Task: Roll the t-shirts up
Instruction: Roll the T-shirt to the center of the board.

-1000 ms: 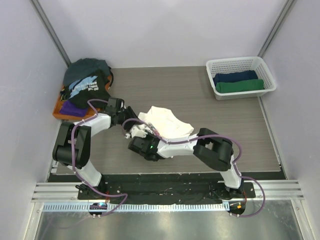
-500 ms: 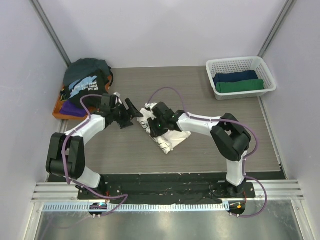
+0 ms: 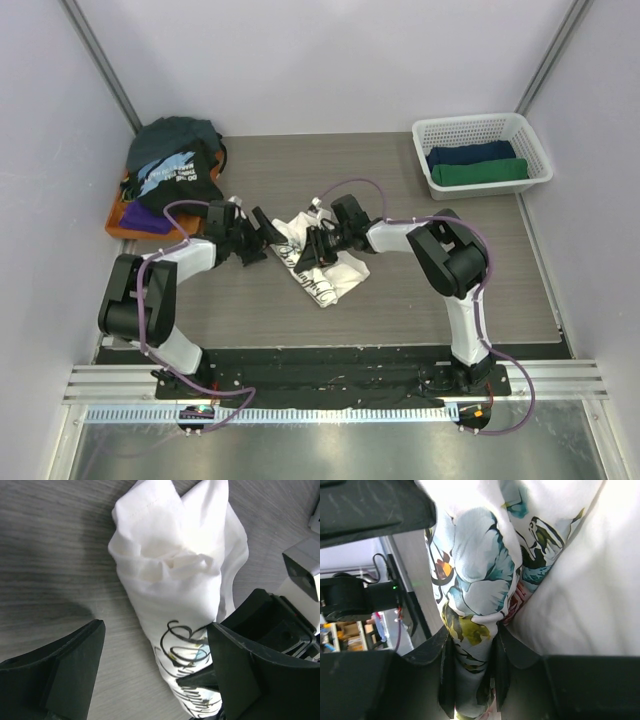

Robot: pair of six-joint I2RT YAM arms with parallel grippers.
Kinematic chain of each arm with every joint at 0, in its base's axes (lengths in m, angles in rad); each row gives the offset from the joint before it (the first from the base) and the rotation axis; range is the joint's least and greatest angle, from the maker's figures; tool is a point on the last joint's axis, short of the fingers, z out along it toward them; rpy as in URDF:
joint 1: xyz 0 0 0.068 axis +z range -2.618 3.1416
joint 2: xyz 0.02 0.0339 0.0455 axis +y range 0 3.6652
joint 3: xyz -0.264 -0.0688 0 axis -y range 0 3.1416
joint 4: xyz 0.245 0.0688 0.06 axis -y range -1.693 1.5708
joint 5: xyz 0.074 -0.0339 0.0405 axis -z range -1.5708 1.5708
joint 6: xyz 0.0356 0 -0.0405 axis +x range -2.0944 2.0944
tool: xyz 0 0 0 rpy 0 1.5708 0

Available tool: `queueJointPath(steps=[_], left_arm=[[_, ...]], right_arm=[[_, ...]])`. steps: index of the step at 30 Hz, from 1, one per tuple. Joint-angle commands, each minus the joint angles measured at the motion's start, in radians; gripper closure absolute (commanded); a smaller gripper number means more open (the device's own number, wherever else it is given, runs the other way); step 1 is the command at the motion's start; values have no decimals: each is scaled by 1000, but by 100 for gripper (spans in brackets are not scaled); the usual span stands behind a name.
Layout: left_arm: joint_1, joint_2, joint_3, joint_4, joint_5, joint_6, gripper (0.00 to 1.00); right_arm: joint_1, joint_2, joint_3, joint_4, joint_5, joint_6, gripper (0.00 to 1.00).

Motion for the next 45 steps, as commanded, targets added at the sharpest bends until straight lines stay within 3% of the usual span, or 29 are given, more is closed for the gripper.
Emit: queueJointPath(steps=[1, 12, 15, 16, 22, 23, 26, 33, 37, 39, 45], left_arm=[[7, 49, 0, 156, -49, -30, 13], [8, 218, 50, 261, -38, -51, 28], [7, 245, 61, 288, 2, -65, 53], [8, 244, 61, 279, 2, -68, 67], [7, 169, 44, 219, -79, -36, 100], [7, 157, 40, 209, -87, -30, 100], [7, 117, 38, 175, -129, 0, 100], [-1, 95, 46, 116, -158, 41, 100], [-12, 112, 58, 107, -150, 55, 100], [-13, 117, 59, 106, -152, 58, 100], [-18, 127, 64, 103, -149, 62, 100]], right_arm=[[17, 78, -60, -79, -64, 27, 99], [2, 86, -59, -102, -99, -9, 99], [-6, 94, -53, -109, -107, -12, 99], [-9, 97, -47, -111, -112, -14, 99], [-9, 78, -39, -132, -116, -37, 68], [-9, 57, -36, -169, -106, -49, 57], [-7, -9, -45, -229, -78, -92, 41], [-9, -185, -111, -329, 43, -141, 24], [-7, -253, -151, -361, 71, -157, 30], [-7, -270, -165, -370, 69, -158, 39], [-6, -265, -269, -256, 13, -99, 83]])
